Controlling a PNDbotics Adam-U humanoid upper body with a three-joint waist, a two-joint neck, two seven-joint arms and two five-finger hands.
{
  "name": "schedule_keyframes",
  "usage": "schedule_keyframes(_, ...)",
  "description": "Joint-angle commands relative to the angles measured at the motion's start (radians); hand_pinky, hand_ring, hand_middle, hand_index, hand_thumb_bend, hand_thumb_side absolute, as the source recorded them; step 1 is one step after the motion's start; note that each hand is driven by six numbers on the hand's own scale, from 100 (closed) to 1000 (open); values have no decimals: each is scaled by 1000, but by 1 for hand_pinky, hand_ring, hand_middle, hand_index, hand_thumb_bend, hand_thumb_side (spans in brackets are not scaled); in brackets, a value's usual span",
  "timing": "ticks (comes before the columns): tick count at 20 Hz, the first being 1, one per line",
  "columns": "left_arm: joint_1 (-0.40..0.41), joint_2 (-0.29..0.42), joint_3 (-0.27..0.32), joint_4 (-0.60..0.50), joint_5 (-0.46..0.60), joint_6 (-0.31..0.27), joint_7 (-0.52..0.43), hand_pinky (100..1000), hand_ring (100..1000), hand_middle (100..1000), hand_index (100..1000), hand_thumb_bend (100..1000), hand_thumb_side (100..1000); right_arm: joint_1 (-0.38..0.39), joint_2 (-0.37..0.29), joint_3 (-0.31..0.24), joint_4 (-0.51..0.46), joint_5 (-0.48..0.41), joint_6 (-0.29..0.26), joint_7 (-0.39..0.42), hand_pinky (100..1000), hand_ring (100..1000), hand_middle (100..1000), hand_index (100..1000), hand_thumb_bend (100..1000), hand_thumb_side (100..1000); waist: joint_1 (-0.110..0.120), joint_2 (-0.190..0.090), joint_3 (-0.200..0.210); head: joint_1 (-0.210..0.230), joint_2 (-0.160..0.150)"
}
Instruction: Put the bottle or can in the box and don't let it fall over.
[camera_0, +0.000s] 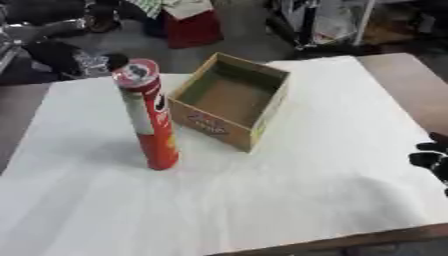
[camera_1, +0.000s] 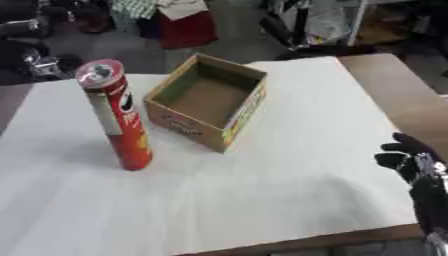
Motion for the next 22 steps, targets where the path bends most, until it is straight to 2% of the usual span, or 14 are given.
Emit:
schedule_keyframes(1,-28,-10,9,32,-1,5,4,897,890,916,1000,289,1000,-8,-19,2,-12,-3,-1,5,728,663,650,817,100,844,-2,-8,-3,5,-18)
schedule_keyframes(9,-33,-45,-2,58,-47,21,34,901,891,915,1000,311,1000,-10,-17,3,-13,-5,-1,7,728,662,650,817,100,844,-4,-7,-9,8,-22)
schedule_keyframes(10,-32,-49,-4,61,-51,23,34,900,888,915,1000,348,1000,-11,-17,3,-13,-5,-2,8,728,662,649,818,100,844,-5,-6,-10,8,-23)
schedule_keyframes(15,-28,-79,-9,78,-115,46,42,897,886,917,1000,358,1000,-14,-16,4,-12,-6,-3,8,729,662,649,818,100,844,-9,-4,-14,8,-28)
schedule_keyframes(22,-22,-115,-2,118,-174,57,112,900,888,919,1000,361,1000,-17,-13,6,-11,-7,-4,10,729,662,649,818,100,844,-12,-2,-20,9,-35)
